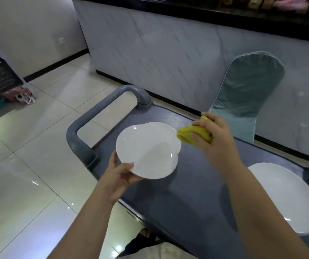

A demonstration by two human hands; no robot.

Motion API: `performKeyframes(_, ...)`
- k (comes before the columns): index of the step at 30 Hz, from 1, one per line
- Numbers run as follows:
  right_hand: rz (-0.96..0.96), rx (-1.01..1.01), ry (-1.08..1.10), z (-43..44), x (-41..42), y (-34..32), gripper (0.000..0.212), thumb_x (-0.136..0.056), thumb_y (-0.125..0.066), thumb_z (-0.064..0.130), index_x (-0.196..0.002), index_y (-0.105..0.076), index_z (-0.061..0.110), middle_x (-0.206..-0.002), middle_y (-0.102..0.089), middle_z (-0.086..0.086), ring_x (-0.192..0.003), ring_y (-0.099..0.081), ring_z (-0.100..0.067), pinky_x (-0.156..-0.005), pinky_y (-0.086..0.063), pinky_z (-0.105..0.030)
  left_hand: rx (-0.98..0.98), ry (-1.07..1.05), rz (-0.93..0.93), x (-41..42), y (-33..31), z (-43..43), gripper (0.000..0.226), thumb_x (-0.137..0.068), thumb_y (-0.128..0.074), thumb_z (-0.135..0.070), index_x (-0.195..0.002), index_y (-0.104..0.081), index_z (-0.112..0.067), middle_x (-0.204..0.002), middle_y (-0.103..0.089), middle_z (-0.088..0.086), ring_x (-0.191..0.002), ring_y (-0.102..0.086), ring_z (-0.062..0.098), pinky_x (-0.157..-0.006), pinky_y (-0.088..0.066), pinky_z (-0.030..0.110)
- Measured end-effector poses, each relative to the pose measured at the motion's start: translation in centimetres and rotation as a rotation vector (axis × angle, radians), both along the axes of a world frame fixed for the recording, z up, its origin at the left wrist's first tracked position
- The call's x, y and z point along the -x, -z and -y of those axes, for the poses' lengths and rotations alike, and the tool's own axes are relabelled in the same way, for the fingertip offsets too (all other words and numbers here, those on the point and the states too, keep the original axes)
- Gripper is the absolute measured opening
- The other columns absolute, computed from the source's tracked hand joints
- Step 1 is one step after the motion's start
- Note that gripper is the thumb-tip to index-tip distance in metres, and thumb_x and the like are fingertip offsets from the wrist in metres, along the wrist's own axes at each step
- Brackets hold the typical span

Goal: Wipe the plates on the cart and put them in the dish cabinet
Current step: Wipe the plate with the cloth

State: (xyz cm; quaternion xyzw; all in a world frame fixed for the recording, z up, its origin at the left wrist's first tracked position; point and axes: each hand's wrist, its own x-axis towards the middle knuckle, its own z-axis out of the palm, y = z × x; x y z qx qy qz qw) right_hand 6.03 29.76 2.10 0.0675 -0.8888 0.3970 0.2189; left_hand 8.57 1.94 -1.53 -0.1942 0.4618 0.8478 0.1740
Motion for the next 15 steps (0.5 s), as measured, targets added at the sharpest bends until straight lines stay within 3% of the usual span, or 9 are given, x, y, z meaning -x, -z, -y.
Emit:
performKeyframes(3,-0.109,-0.251,-0.025,2.0,1.4,-0.1,0.028,-0.08,-0.073,0.024,-0.106,-0.07,0.016,-0.132,-0.053,-0.009,-0.107,-0.054,-0.035,-0.094,-0.045,-0.046,-0.044,0.048,-0.007,-0.6,-0.2,-2.5,0.068,-0.084,-0.052,0.013,-0.138,-0.046,-0.029,-0.134,-0.052,0.009,-0.108,-0.061,0.037,-0.064,-0.058,0.046)
performKeyframes(6,-0.08,-0.406,-0.178,4.6,0.2,2.4,0.031,-0.082,-0.065,0.031,-0.111,-0.069,0.019,-0.133,-0.055,-0.011,-0.107,-0.054,-0.037,-0.09,-0.049,-0.05,-0.111,0.065,-0.023,-0.1,-0.5,-4.1,0.067,-0.086,-0.051,0.011,-0.14,-0.044,-0.028,-0.132,-0.056,0.012,-0.104,-0.065,0.036,-0.063,-0.059,0.043)
performKeyframes(8,-0.017,-0.319,-0.252,5.3,-1.7,3.5,0.041,-0.086,-0.059,0.039,-0.124,-0.062,0.024,-0.139,-0.051,-0.003,-0.118,-0.051,-0.029,-0.096,-0.047,-0.046,-0.122,0.072,-0.033,0.5,-0.4,-4.6,0.068,-0.087,-0.05,0.011,-0.141,-0.043,-0.029,-0.123,-0.064,0.012,-0.098,-0.069,0.035,-0.065,-0.06,0.045)
performKeyframes(11,0.028,-0.121,-0.122,4.5,-3.6,3.6,0.055,-0.085,-0.062,0.044,-0.136,-0.049,0.033,-0.149,-0.038,0.009,-0.133,-0.04,-0.021,-0.112,-0.031,-0.04,-0.14,0.102,-0.043,1.1,-0.1,-5.2,0.069,-0.084,-0.052,0.011,-0.139,-0.044,-0.031,-0.113,-0.07,0.009,-0.094,-0.07,0.033,-0.067,-0.059,0.046)
performKeyframes(13,0.269,0.019,0.007,3.2,-3.6,3.3,0.076,-0.076,-0.062,0.059,-0.144,-0.032,0.047,-0.156,-0.021,0.013,-0.144,-0.021,-0.021,-0.117,-0.015,-0.037,-0.133,0.179,-0.073,0.9,0.1,-5.7,0.076,-0.076,-0.06,0.01,-0.139,-0.045,-0.03,-0.117,-0.068,0.008,-0.099,-0.069,0.031,-0.068,-0.058,0.045)
performKeyframes(15,0.413,-0.023,0.085,2.3,-2.5,2.9,0.09,-0.067,-0.052,0.074,-0.147,-0.022,0.049,-0.16,-0.013,0.01,-0.148,-0.007,-0.023,-0.12,-0.002,-0.043,-0.116,0.275,-0.101,0.7,0.3,-6.5,0.082,-0.069,-0.062,0.008,-0.139,-0.045,-0.032,-0.123,-0.065,0.009,-0.106,-0.066,0.032,-0.072,-0.058,0.049)
